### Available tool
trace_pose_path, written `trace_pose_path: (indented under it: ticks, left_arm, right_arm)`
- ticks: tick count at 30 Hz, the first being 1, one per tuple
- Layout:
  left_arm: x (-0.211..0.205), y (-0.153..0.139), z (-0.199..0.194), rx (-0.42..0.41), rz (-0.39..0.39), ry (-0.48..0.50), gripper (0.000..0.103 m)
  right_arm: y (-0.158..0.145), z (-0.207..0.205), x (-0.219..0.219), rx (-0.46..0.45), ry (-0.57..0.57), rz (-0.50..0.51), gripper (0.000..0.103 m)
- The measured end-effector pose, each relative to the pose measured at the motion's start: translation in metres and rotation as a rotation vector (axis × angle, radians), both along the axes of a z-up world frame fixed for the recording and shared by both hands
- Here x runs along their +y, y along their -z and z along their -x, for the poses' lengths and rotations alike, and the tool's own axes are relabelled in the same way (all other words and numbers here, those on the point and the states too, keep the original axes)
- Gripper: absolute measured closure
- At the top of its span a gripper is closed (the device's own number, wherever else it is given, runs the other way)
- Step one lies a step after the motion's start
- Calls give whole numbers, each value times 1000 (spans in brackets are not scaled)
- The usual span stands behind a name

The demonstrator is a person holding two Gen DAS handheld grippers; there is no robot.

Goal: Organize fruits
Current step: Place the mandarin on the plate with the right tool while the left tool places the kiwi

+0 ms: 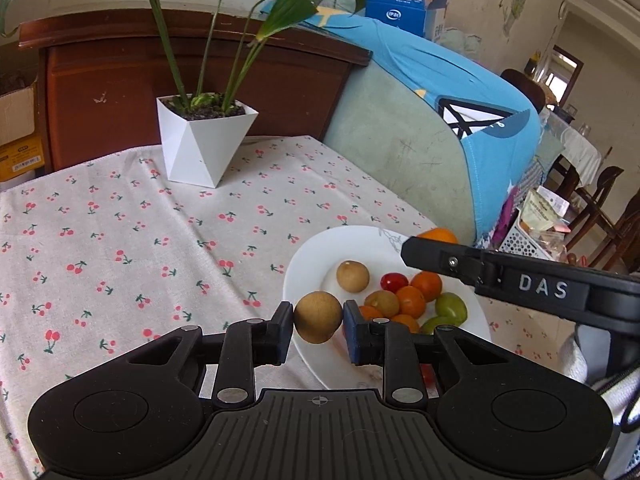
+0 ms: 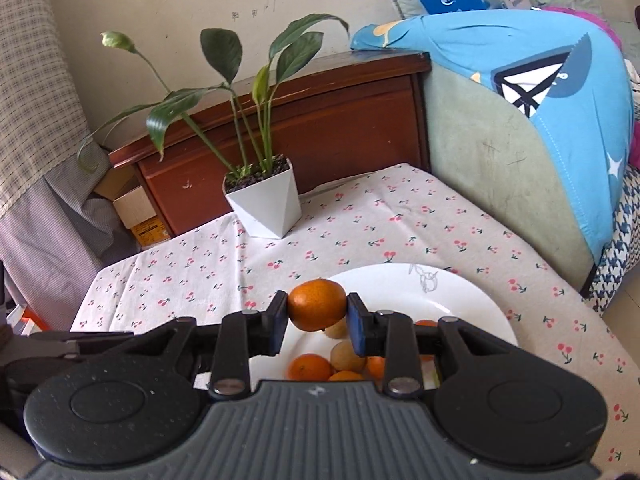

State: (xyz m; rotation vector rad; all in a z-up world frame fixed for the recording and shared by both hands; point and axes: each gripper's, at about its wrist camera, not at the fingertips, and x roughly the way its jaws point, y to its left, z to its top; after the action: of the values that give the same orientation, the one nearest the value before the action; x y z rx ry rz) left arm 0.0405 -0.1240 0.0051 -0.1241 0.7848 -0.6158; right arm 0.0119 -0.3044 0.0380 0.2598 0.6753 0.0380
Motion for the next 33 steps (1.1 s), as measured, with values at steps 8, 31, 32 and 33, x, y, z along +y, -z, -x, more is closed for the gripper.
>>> trace_pose_path:
  ticks: [8, 31, 32, 33]
  left_arm:
    - [-29, 7, 16, 24, -9, 87, 78]
    - [-37, 15, 16, 33, -18, 78, 74]
    - [-37, 14, 16, 30, -19, 74, 73]
    - [-37, 14, 15, 30, -20, 69, 68]
  right_arm:
    - [12, -9, -25, 18, 94, -14, 73]
    - [31, -16, -44, 53, 185, -57, 68]
    - [30, -16, -43, 52, 185, -59, 68]
    - [29, -15, -43, 52, 186, -60, 68]
